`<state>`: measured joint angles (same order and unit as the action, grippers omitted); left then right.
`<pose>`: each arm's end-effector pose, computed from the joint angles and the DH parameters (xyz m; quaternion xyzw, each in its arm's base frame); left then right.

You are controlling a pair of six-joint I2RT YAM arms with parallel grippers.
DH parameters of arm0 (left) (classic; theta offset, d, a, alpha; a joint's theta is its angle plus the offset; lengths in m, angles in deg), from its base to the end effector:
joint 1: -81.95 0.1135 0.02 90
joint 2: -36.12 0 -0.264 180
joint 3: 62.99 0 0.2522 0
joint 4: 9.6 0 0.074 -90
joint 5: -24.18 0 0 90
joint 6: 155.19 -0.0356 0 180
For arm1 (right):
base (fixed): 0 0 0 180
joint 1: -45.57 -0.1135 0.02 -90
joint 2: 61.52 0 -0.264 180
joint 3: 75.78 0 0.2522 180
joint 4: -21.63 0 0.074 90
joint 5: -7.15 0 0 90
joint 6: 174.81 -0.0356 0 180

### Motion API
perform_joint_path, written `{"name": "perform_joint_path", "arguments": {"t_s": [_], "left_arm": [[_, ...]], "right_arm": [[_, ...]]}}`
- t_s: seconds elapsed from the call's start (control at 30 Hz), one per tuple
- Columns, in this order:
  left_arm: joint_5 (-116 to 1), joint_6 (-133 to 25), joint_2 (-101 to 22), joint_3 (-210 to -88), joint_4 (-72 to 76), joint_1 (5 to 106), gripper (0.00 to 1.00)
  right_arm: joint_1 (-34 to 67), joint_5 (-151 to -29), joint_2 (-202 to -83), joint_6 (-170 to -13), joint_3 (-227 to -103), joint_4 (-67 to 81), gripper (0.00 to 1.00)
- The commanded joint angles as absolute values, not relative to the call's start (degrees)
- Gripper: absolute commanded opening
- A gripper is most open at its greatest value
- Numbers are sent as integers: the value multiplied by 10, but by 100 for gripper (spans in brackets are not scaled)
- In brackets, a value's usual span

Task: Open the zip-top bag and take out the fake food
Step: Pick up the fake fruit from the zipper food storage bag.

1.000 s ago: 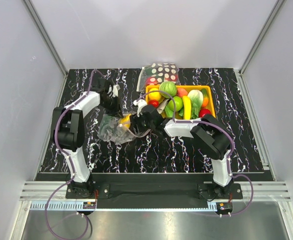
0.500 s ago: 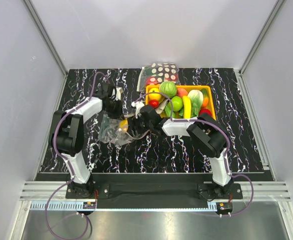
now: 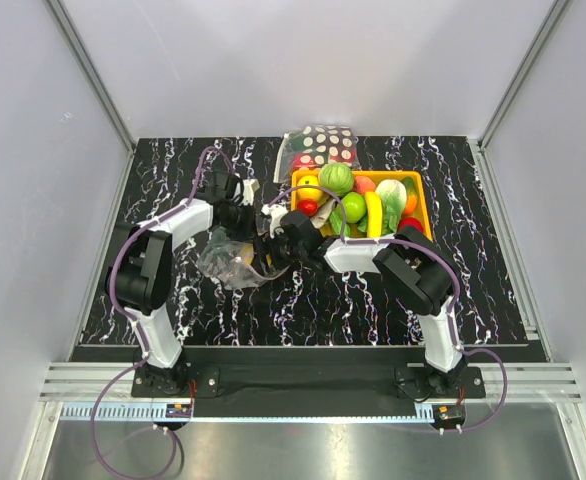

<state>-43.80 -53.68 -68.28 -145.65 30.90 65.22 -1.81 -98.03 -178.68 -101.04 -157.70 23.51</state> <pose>0.3503 -0.1192 0.1811 0.0892 0.9499 -0.2372 0.1831 0.2890 0.3279 0.1433 -0.2947 0.8237 0.3466 0.3384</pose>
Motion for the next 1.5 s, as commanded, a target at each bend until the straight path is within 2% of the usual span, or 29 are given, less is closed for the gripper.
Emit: {"name": "perform_joint_path", "arguments": {"t_s": [0.0,0.23,0.33,0.37,0.6,0.77,1.07,1.47], "left_arm": [[-344,-550,-671,-1444,427,629,0],[-256,-546,-652,-1432,407,623,0],[-258,-541,-649,-1428,401,621,0],[-265,-543,-650,-1430,404,622,0],[-376,-549,-638,-1452,430,635,0],[-438,-547,-601,-1466,434,646,0],[-478,-546,-582,-1450,424,658,0],[-538,-560,-585,-1451,427,671,0]], "right_arm": [[0,-908,-1750,-995,-1591,330,81],[0,-932,-1767,-1001,-1609,322,78],[0,-938,-1764,-1001,-1609,319,61],[0,-931,-1757,-1000,-1608,315,51],[4,-886,-1691,-979,-1594,221,24],[7,-886,-1632,-966,-1592,133,21],[7,-900,-1565,-968,-1589,9,20],[7,-956,-1541,-974,-1614,-126,18]]}}
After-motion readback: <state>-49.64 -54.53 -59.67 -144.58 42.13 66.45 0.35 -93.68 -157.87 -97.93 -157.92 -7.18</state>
